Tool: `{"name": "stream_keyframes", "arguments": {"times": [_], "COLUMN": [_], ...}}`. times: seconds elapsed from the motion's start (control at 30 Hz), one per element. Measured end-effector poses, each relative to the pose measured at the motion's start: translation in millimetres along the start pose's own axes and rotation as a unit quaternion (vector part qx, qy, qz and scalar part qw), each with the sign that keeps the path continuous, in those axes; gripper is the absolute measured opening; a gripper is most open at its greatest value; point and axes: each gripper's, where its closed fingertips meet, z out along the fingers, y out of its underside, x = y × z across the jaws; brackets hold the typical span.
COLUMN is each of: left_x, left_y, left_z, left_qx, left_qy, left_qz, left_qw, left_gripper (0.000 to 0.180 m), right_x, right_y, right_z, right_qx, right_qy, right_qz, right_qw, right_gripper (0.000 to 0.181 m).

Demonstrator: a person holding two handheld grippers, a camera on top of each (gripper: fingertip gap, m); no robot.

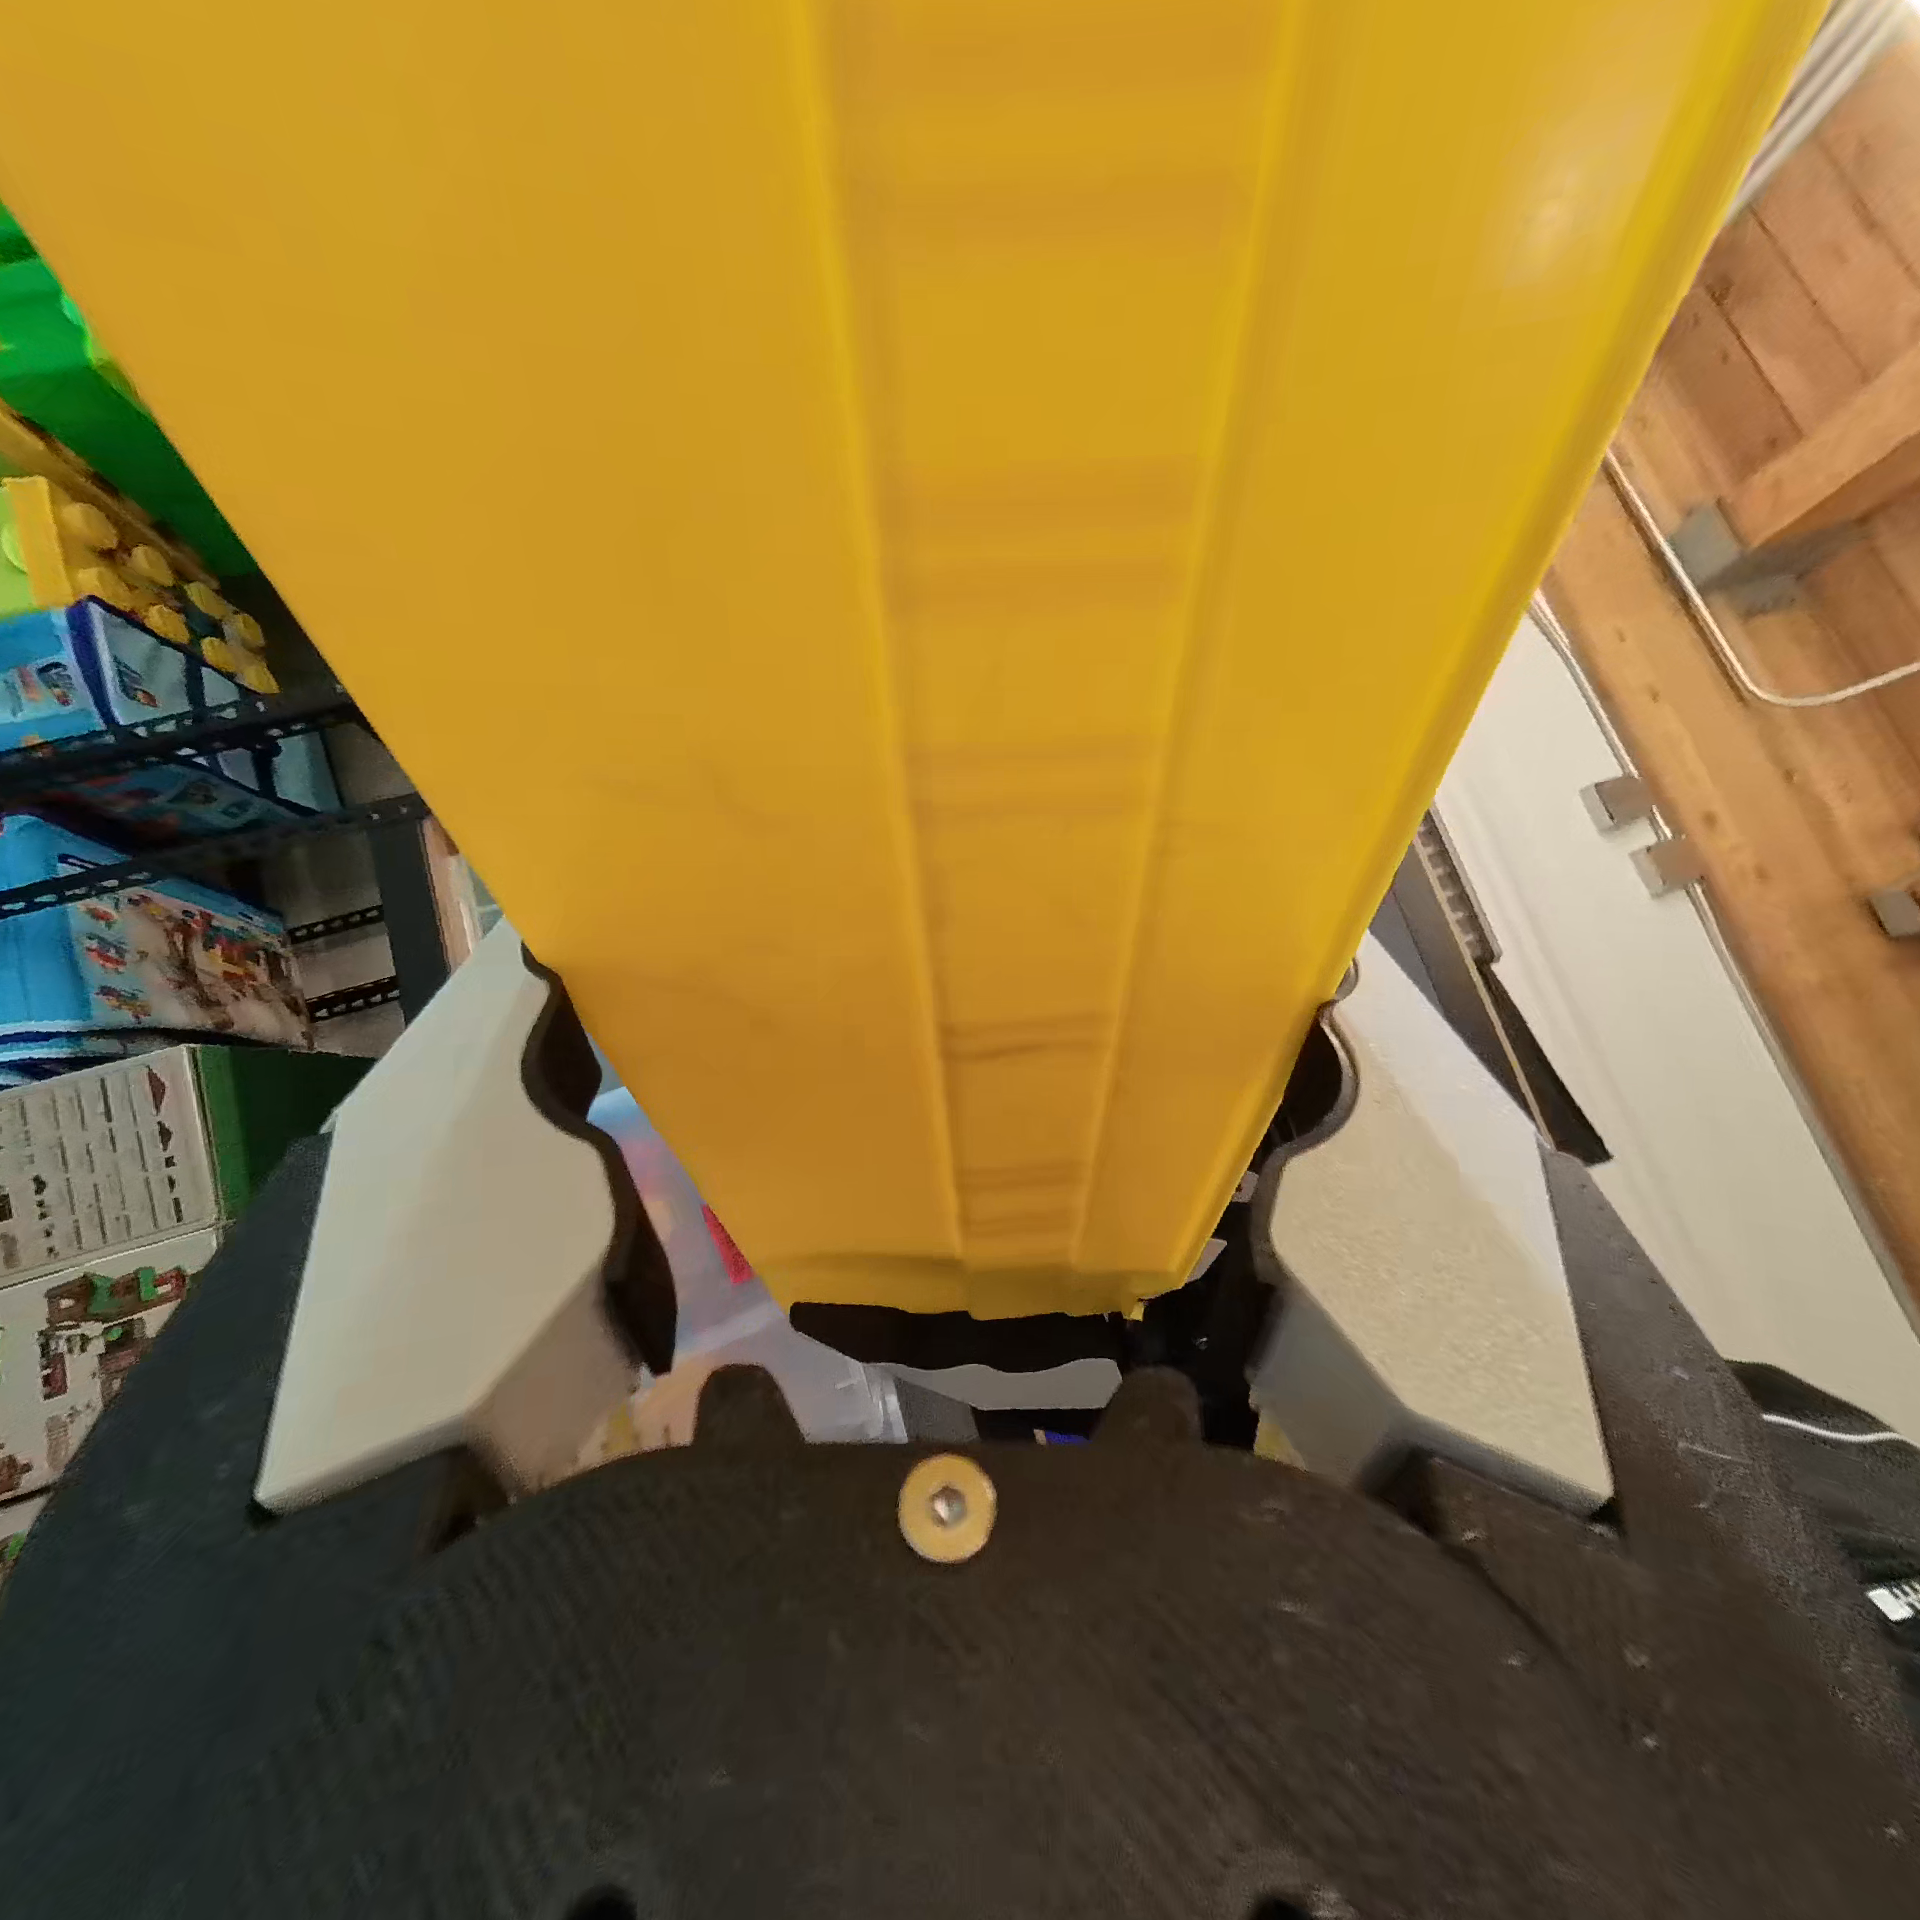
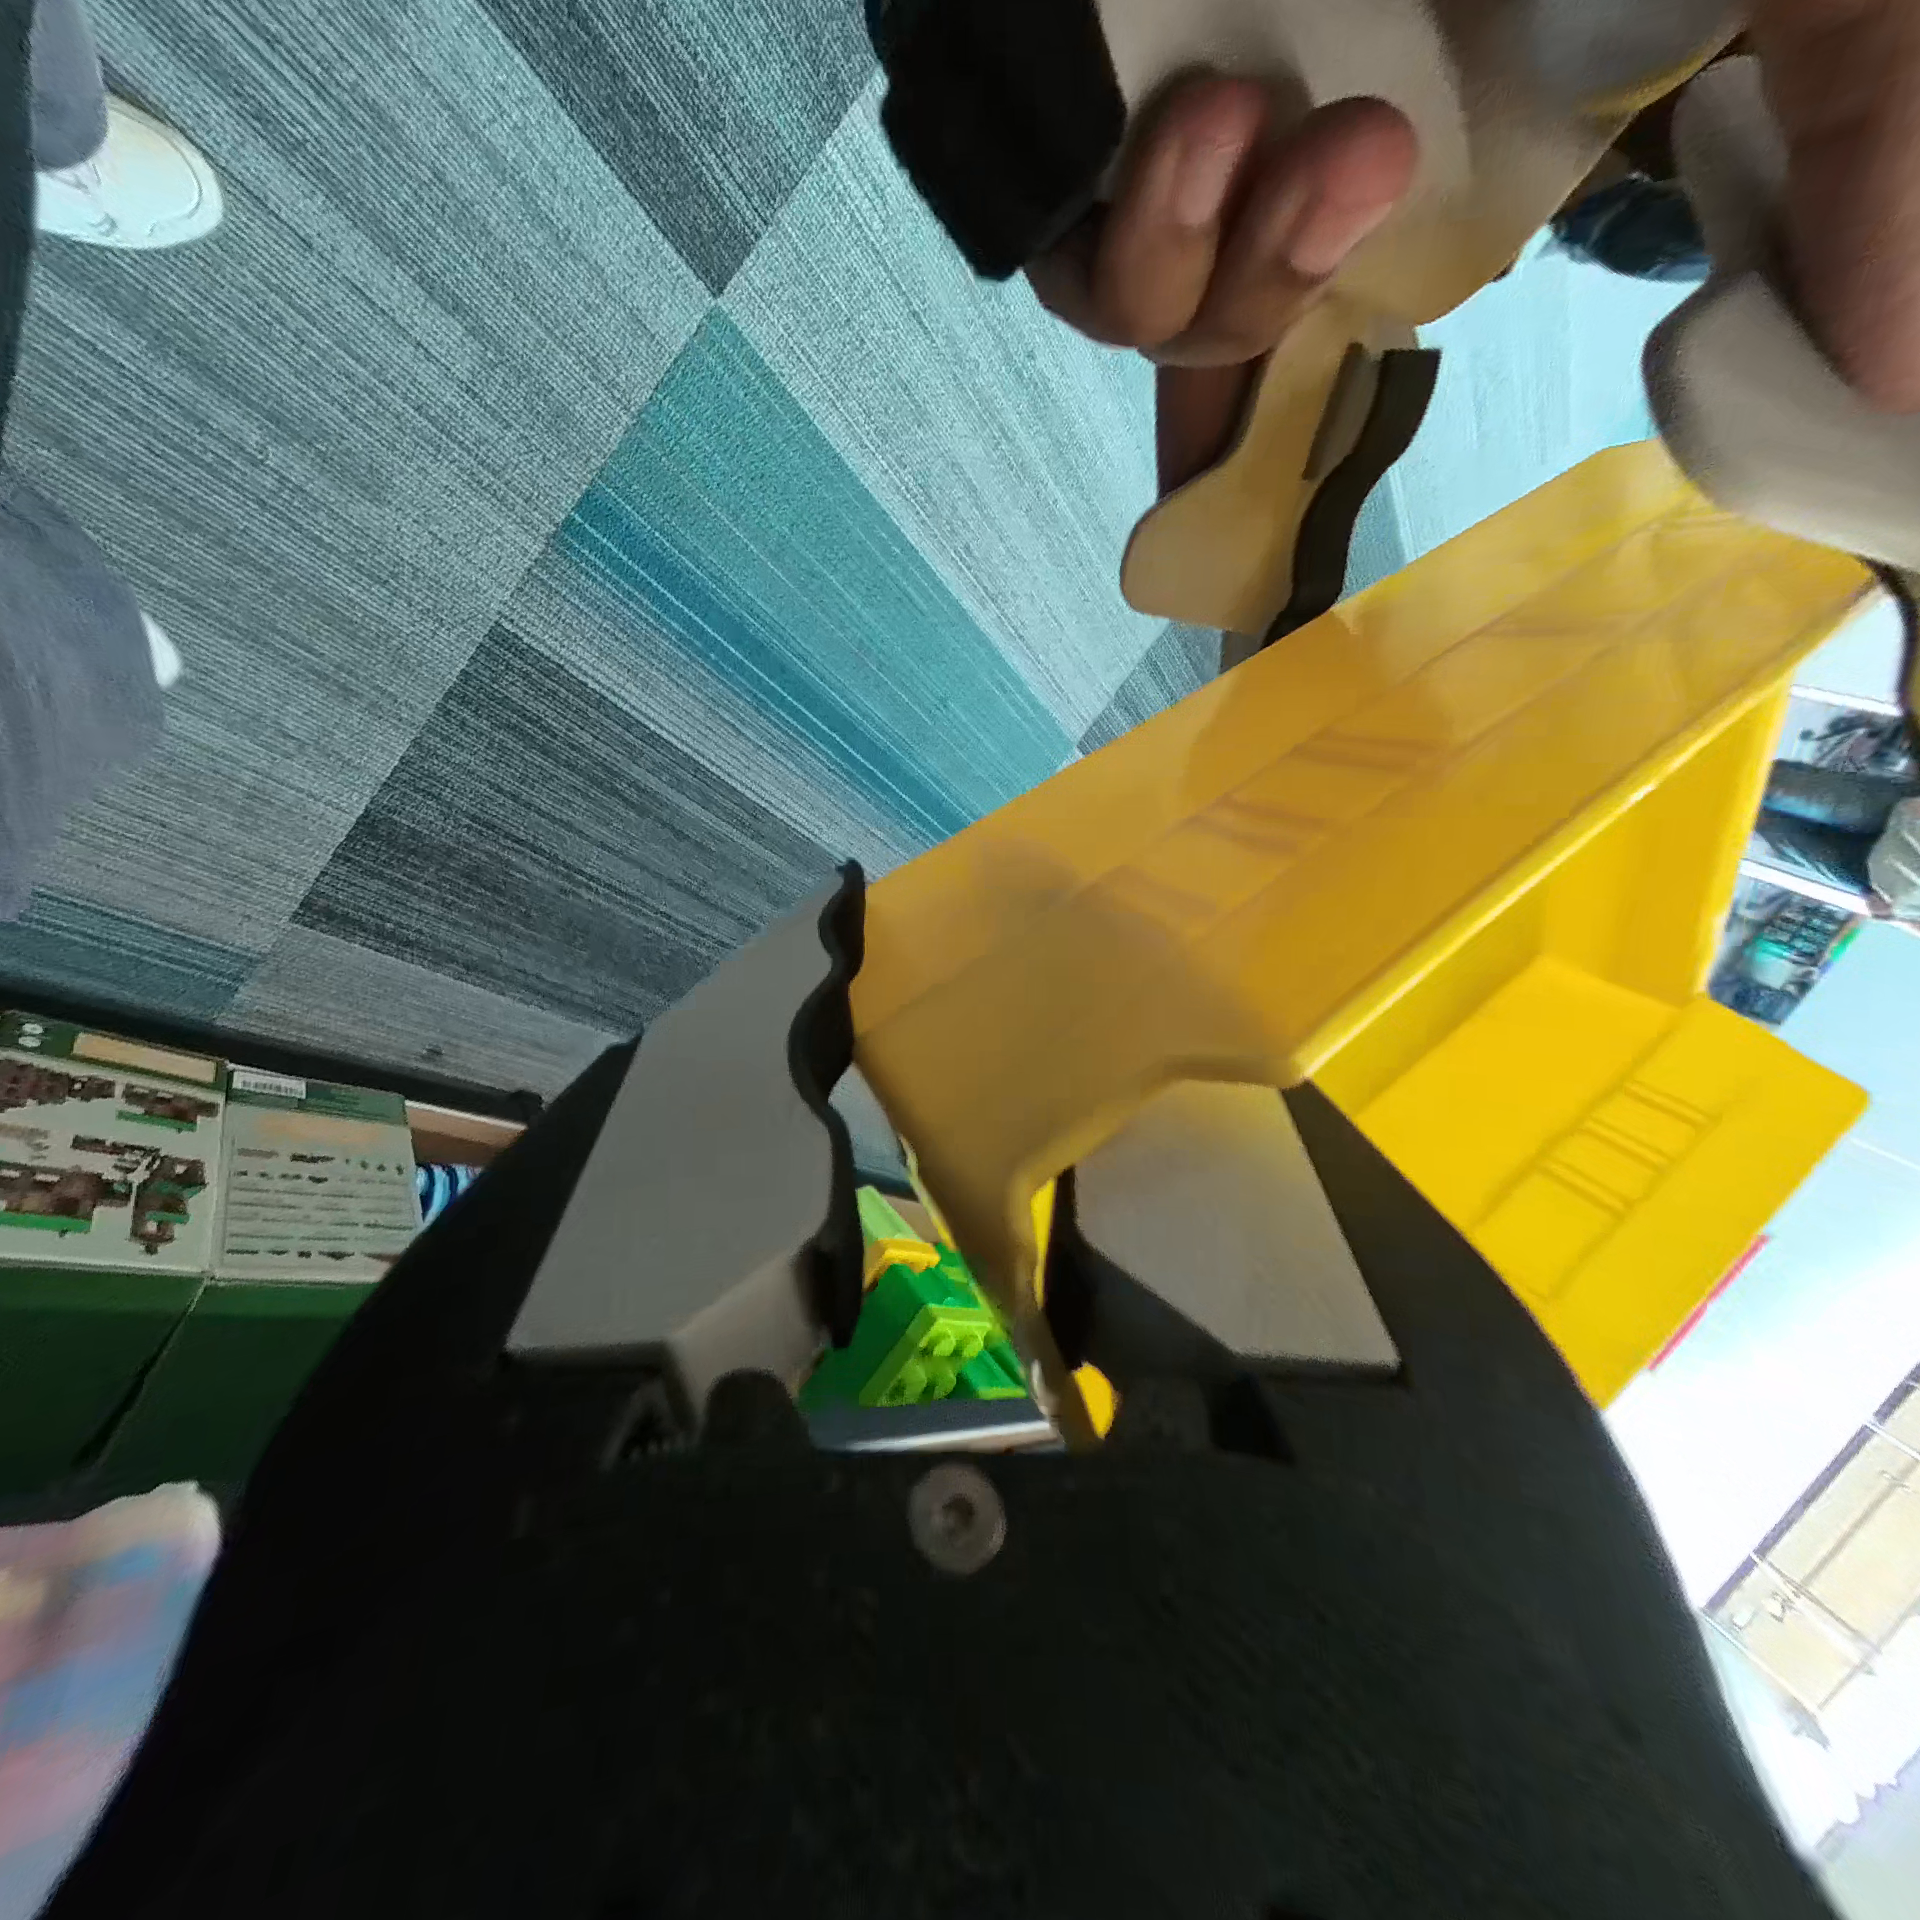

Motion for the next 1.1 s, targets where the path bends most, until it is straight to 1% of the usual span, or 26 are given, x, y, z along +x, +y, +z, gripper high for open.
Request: {"name": "stream_keyframes", "arguments": {"times": [0.23, 0.37, 0.43, 0.5, 0.6, 0.67, 0.73, 0.87, 0.93, 1.0, 1.1], "left_x": [-38, -64, -76, -86, -100, -110, -118, -131, -138, -148, -165], "left_y": [-41, -71, -84, -96, -117, -132, -148, -186, -209, -233, -274], "left_z": [29, 64, 82, 99, 120, 131, 139, 149, 149, 147, 140], "left_qx": [0.034, 0.062, 0.077, 0.098, 0.144, 0.169, 0.184, 0.202, 0.204, 0.195, 0.177], "left_qy": [-0.025, -0.039, -0.051, -0.063, -0.065, -0.073, -0.080, -0.091, -0.091, -0.099, -0.112], "left_qz": [-0.026, -0.030, -0.026, -0.024, -0.043, -0.042, -0.032, -0.015, -0.014, -0.011, -0.002], "left_qw": [0.999, 0.997, 0.995, 0.993, 0.986, 0.982, 0.979, 0.975, 0.975, 0.976, 0.978], "left_gripper": [0.130, 0.128, 0.127, 0.127, 0.126, 0.127, 0.126, 0.127, 0.127, 0.127, 0.126], "right_x": [29, 61, 72, 84, 109, 122, 130, 155, 172, 190, 219], "right_y": [32, 76, 101, 126, 159, 176, 190, 208, 211, 212, 211], "right_z": [36, 59, 71, 80, 83, 85, 93, 115, 127, 138, 163], "right_qx": [0.052, 0.086, 0.111, 0.137, 0.181, 0.215, 0.238, 0.254, 0.259, 0.273, 0.285], "right_qy": [0.021, 0.078, 0.080, 0.080, 0.088, 0.077, 0.058, 0.052, 0.043, 0.019, -0.037], "right_qz": [0.005, -0.014, -0.014, -0.017, -0.012, -0.006, -0.003, -0.007, 0.006, 0.037, 0.117], "right_qw": [0.998, 0.993, 0.991, 0.987, 0.980, 0.974, 0.970, 0.966, 0.965, 0.961, 0.951], "right_gripper": [0.043, 0.058, 0.053, 0.055, 0.062, 0.062, 0.059, 0.057, 0.061, 0.065, 0.073]}}
